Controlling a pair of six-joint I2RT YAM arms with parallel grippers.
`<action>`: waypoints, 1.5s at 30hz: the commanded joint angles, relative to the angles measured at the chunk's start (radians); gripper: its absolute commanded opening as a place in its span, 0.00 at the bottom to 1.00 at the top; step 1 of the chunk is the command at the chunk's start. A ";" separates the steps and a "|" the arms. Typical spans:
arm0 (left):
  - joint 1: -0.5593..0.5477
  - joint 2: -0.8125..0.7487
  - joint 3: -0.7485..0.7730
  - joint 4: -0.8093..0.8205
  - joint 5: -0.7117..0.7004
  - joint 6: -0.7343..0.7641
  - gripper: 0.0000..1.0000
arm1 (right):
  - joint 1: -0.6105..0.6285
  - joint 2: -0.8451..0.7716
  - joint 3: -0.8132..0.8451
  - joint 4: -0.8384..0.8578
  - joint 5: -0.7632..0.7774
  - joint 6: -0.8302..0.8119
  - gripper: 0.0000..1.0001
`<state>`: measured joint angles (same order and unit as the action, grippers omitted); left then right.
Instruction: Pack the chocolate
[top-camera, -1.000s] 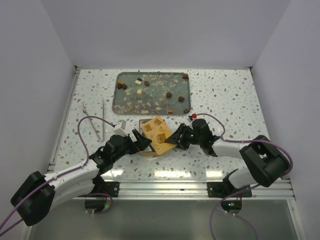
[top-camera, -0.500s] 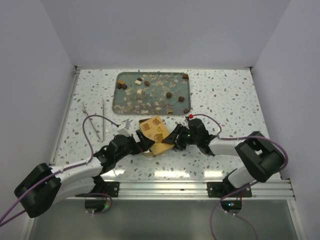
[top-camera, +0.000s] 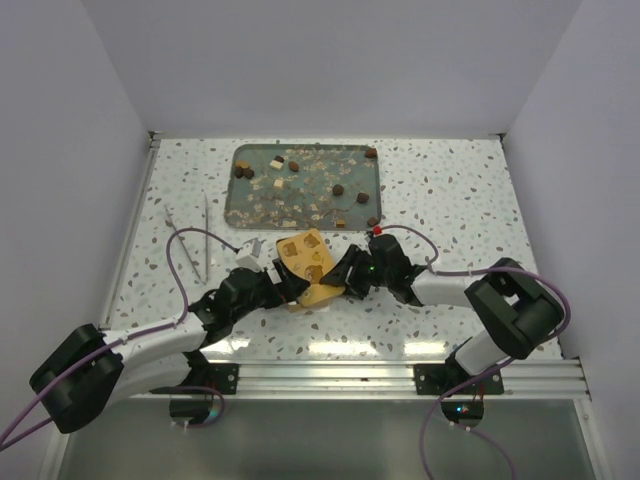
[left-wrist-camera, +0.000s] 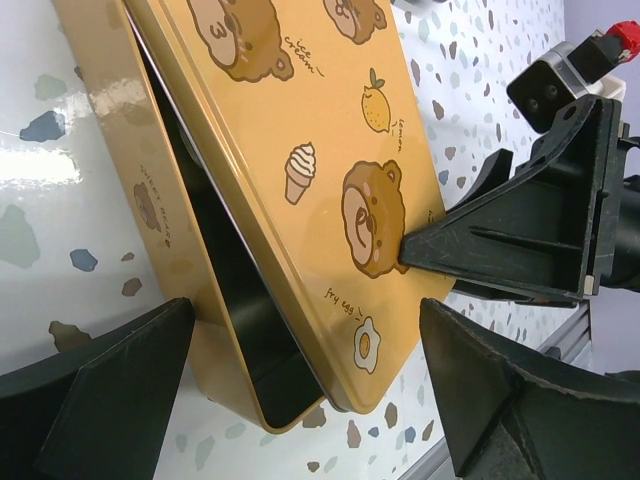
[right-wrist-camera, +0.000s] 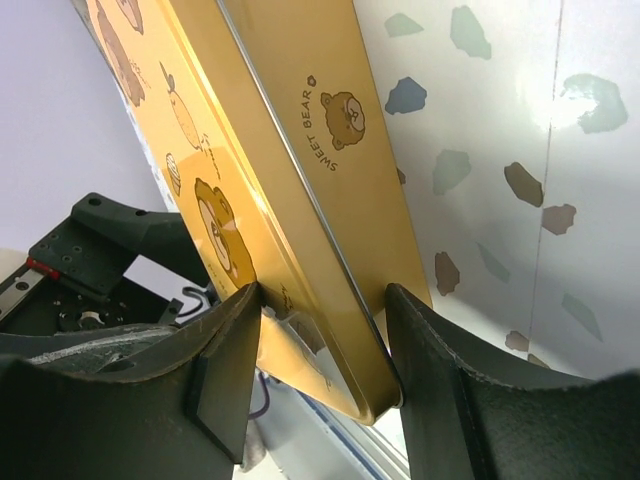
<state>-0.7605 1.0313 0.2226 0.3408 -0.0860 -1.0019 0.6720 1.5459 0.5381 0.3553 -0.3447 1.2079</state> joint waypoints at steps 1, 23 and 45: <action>-0.013 0.000 0.049 0.070 0.038 0.000 1.00 | 0.034 0.029 0.029 -0.090 0.058 -0.028 0.54; -0.016 0.006 0.080 0.020 0.011 0.014 1.00 | 0.063 -0.055 0.117 -0.259 0.099 -0.151 0.57; -0.014 -0.056 0.132 -0.174 -0.124 0.023 1.00 | 0.097 -0.021 0.177 -0.280 0.118 -0.186 0.70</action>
<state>-0.7692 0.9924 0.3073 0.1902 -0.1612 -0.9844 0.7647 1.5181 0.6750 0.0849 -0.2508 1.0367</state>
